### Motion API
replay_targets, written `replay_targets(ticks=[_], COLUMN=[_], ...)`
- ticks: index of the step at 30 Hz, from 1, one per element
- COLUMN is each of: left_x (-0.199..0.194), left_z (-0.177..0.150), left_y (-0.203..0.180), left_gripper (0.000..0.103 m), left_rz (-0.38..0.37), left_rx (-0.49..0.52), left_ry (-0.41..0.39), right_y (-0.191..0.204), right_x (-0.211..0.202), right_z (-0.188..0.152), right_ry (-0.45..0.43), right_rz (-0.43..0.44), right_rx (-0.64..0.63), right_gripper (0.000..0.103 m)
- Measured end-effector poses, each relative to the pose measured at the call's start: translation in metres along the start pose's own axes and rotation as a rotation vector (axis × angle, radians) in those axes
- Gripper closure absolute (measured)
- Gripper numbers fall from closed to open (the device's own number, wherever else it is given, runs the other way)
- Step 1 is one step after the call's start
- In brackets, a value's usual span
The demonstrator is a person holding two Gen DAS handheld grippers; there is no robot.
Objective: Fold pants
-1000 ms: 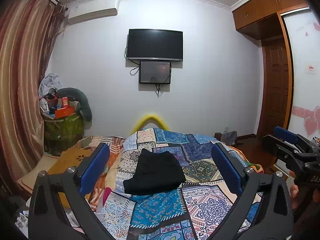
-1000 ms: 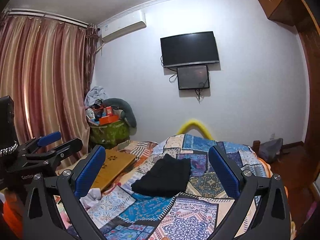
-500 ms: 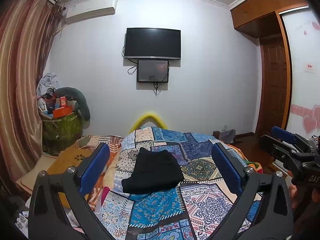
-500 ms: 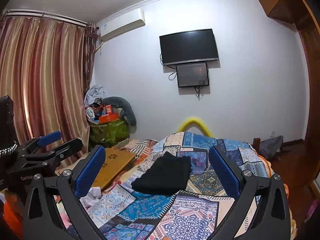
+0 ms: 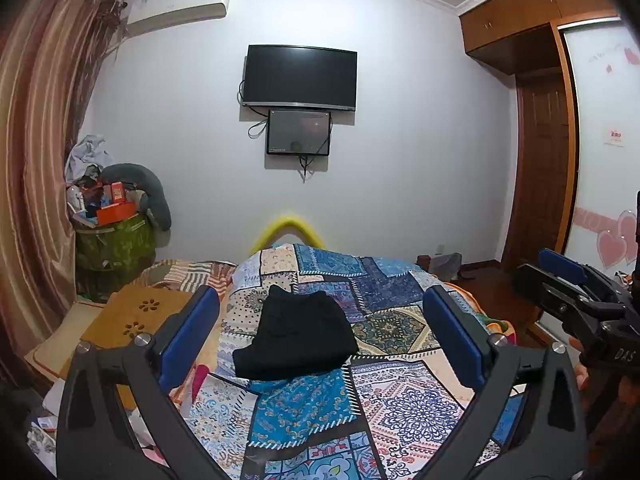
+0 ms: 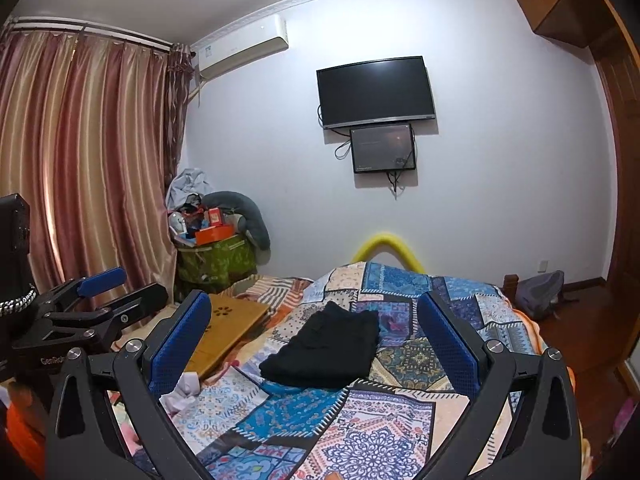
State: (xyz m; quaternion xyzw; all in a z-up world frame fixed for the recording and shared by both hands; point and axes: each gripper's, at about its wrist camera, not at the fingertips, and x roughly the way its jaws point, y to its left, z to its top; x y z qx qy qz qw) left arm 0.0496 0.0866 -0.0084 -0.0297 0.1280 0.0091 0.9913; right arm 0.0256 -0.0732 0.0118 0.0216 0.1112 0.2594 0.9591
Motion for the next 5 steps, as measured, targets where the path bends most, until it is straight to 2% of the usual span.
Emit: replay_targets(ticks=[5], left_x=[0.0005], left_z=[-0.0009], left_y=[0.0023], left_gripper=[0.0], left_rz=[0.0], left_rx=[-0.002], left_ry=[0.003], right_y=[0.0005], right_x=[0.0024], right_z=[-0.0002], right_ry=[0.005], right_rz=[0.001], right_rx=[-0.003], right_gripper=[0.001])
